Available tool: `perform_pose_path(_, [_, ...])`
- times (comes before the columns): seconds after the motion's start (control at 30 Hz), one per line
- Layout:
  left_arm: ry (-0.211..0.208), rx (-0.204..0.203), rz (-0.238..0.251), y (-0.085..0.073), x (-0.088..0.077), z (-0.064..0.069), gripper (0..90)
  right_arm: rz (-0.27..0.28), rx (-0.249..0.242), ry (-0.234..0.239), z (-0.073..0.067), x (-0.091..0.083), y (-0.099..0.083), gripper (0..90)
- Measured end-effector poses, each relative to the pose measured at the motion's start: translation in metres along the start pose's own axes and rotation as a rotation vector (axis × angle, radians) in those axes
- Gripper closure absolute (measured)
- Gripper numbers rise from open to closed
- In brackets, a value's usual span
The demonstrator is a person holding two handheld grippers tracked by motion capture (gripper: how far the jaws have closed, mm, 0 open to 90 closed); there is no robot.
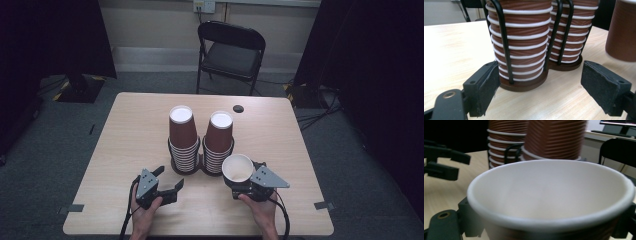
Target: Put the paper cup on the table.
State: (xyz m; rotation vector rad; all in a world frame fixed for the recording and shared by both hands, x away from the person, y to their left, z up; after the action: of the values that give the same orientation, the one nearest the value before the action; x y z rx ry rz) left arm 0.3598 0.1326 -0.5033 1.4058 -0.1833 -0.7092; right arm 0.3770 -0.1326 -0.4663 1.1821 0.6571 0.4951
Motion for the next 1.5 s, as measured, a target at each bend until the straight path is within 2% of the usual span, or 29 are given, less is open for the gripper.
perform_pose_path(0.17, [0.02, 0.009, 0.006, -0.004, -0.001, 0.004, 15.6, -0.007, 0.078, -0.041, 0.022, 0.002, -0.005, 11.5])
perform_pose_path(0.33, [0.005, 0.043, -0.005, -0.007, 0.002, 0.007, 15.6, -0.003, 0.116, -0.087, 0.045, 0.005, -0.007, 11.4])
perform_pose_path(0.4, [0.007, 0.043, -0.002, -0.009, 0.003, 0.008, 15.6, -0.005, 0.119, -0.111, 0.054, 0.008, -0.009, 11.2])
perform_pose_path(0.5, [-0.01, 0.04, 0.0, -0.01, 0.004, 0.008, 15.7, -0.008, 0.152, -0.145, 0.064, 0.011, -0.014, 11.1])
perform_pose_path(0.57, [-0.01, 0.039, 0.004, -0.009, 0.004, 0.008, 15.7, -0.013, 0.164, -0.165, 0.07, 0.015, -0.018, 11.1])
perform_pose_path(0.6, [-0.017, 0.058, 0.007, -0.009, 0.004, 0.008, 15.7, -0.009, 0.17, -0.168, 0.073, 0.016, -0.019, 11.0])
perform_pose_path(0.67, [-0.022, 0.063, 0.012, -0.009, 0.003, 0.008, 15.7, -0.024, 0.162, -0.183, 0.078, 0.02, -0.021, 10.9])
perform_pose_path(0.73, [-0.022, 0.068, 0.018, -0.009, 0.002, 0.008, 15.7, -0.027, 0.158, -0.191, 0.084, 0.023, -0.018, 10.9])
perform_pose_path(0.8, [-0.005, 0.066, 0.025, -0.009, 0.002, 0.009, 15.7, -0.024, 0.155, -0.198, 0.09, 0.027, -0.016, 10.8])
perform_pose_path(0.9, [-0.016, 0.08, 0.039, -0.009, 0.001, 0.009, 15.6, -0.008, 0.161, -0.209, 0.099, 0.033, -0.015, 10.7])
perform_pose_path(0.97, [-0.015, 0.066, 0.045, -0.009, 0.0, 0.009, 15.6, -0.01, 0.171, -0.208, 0.102, 0.037, -0.017, 10.6])
perform_pose_path(1.13, [-0.008, 0.063, 0.067, -0.009, -0.002, 0.008, 15.5, -0.031, 0.172, -0.208, 0.109, 0.05, -0.022, 10.4])
perform_pose_path(1.27, [-0.009, 0.046, 0.082, -0.008, -0.003, 0.006, 15.6, -0.053, 0.198, -0.207, 0.113, 0.058, -0.031, 9.9])
perform_pose_path(1.37, [-0.008, 0.061, 0.088, -0.008, -0.003, 0.006, 15.6, -0.073, 0.201, -0.205, 0.112, 0.062, -0.037, 9.5])
perform_pose_path(1.5, [-0.008, 0.049, 0.1, -0.008, -0.005, 0.006, 15.5, -0.058, 0.225, -0.202, 0.112, 0.063, -0.044, 9.2])
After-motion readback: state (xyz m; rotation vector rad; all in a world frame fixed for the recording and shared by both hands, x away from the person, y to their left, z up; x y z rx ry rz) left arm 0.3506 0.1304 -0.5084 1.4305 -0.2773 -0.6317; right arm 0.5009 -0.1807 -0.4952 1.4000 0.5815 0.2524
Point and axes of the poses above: each handheld gripper's, and its own axes: x roughly forward along the jaws, y roughly out of its top, z roughly to its right, the point moved 6 cm from there along x, roughly forward along the jaws, and after that the axes turned 7 degrees about -x, right-handed, at the moved point
